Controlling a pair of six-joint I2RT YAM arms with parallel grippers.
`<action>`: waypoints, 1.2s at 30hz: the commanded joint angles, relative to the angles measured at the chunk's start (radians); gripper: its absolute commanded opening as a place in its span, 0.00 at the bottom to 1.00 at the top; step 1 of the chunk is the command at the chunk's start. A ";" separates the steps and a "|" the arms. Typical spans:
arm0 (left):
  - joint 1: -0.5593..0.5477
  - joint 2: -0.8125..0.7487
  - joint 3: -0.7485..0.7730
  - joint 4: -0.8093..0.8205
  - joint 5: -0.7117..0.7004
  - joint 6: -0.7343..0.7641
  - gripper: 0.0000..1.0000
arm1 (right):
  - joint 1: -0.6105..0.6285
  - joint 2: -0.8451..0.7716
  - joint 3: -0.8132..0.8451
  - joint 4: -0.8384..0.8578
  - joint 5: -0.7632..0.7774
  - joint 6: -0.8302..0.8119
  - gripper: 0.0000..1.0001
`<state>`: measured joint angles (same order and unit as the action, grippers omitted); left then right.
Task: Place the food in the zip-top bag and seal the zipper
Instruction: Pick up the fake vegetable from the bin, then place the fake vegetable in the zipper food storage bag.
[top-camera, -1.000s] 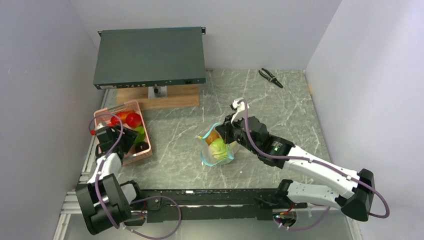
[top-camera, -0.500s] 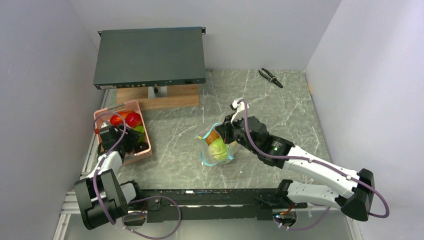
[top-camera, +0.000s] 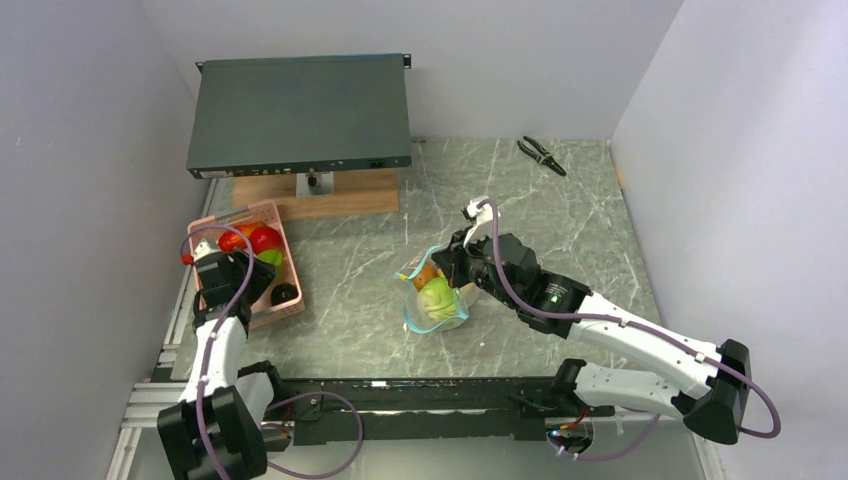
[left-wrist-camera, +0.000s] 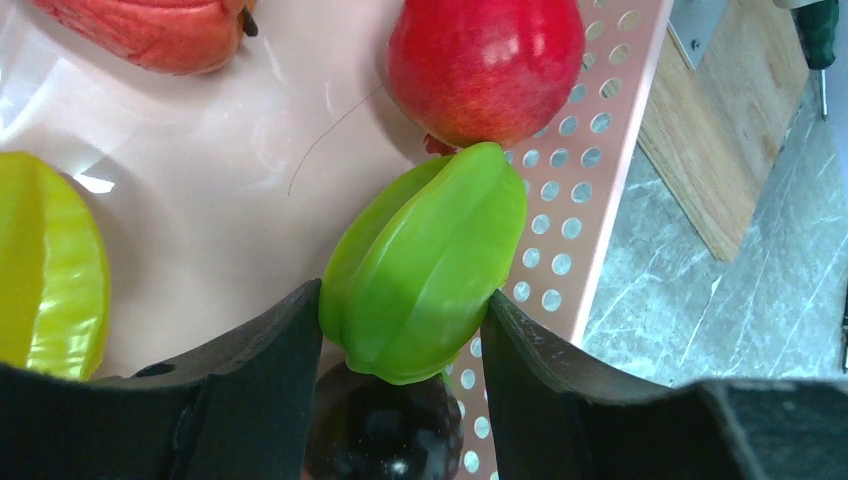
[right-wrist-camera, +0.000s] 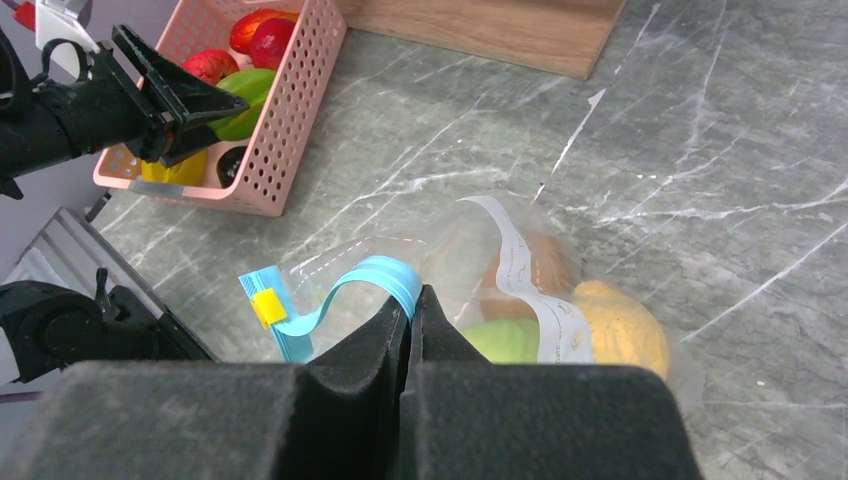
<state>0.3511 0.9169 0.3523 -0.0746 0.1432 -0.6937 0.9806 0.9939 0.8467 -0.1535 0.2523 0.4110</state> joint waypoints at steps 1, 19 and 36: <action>-0.010 -0.073 0.068 -0.087 -0.059 0.063 0.43 | -0.003 -0.031 0.005 0.051 -0.003 0.009 0.00; -0.050 -0.405 0.222 -0.371 0.217 0.050 0.30 | -0.003 -0.008 0.030 0.044 -0.027 0.000 0.00; -0.632 -0.421 0.378 -0.213 0.414 -0.051 0.26 | -0.005 0.015 0.050 0.041 -0.027 0.022 0.00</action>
<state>-0.1726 0.4824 0.6716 -0.4355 0.4622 -0.7025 0.9806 1.0016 0.8471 -0.1566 0.2260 0.4133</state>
